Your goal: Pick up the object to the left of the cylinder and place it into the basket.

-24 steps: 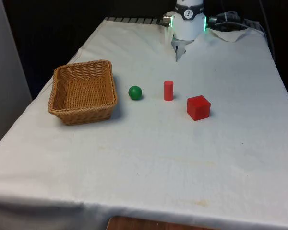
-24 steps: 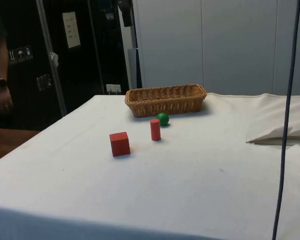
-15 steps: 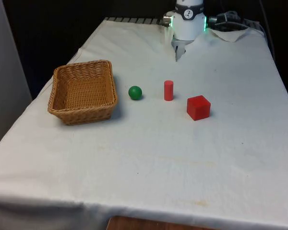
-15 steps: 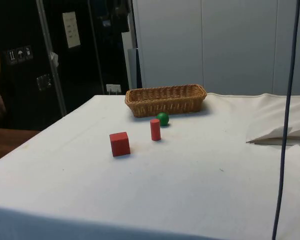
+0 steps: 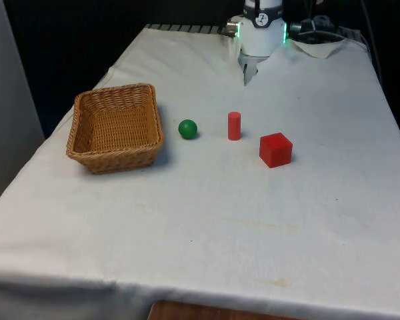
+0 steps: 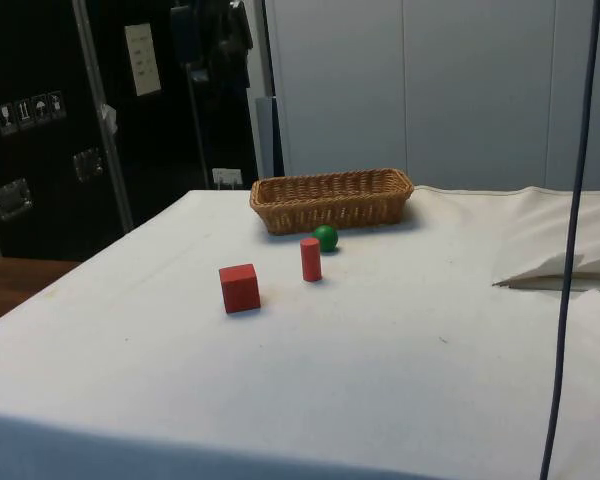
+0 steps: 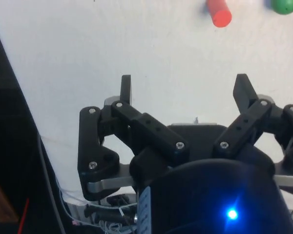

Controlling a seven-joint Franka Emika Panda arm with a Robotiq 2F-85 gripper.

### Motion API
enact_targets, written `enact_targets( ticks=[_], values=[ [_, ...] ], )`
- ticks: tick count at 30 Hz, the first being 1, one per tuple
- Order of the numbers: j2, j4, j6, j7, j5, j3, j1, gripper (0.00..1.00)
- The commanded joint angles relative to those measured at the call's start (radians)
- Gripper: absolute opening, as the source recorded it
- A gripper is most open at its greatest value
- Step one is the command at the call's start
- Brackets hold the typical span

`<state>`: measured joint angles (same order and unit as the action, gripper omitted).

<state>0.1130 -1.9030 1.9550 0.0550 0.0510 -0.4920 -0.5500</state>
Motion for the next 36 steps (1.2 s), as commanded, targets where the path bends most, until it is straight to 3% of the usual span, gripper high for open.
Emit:
enact_targets(
  ticks=[1, 14, 15, 36],
  values=[
    [0.001, -0.007, 0.019, 0.012, 0.003, 0.001, -0.002, 1.0],
    [0.032, -0.041, 0.091, 0.097, 0.006, 0.035, -0.003, 1.0],
    [0.031, -0.035, 0.074, 0.088, 0.001, 0.034, -0.001, 1.0],
    [0.1, -0.085, 0.21, 0.23, 0.007, 0.082, -0.003, 1.0]
  ],
)
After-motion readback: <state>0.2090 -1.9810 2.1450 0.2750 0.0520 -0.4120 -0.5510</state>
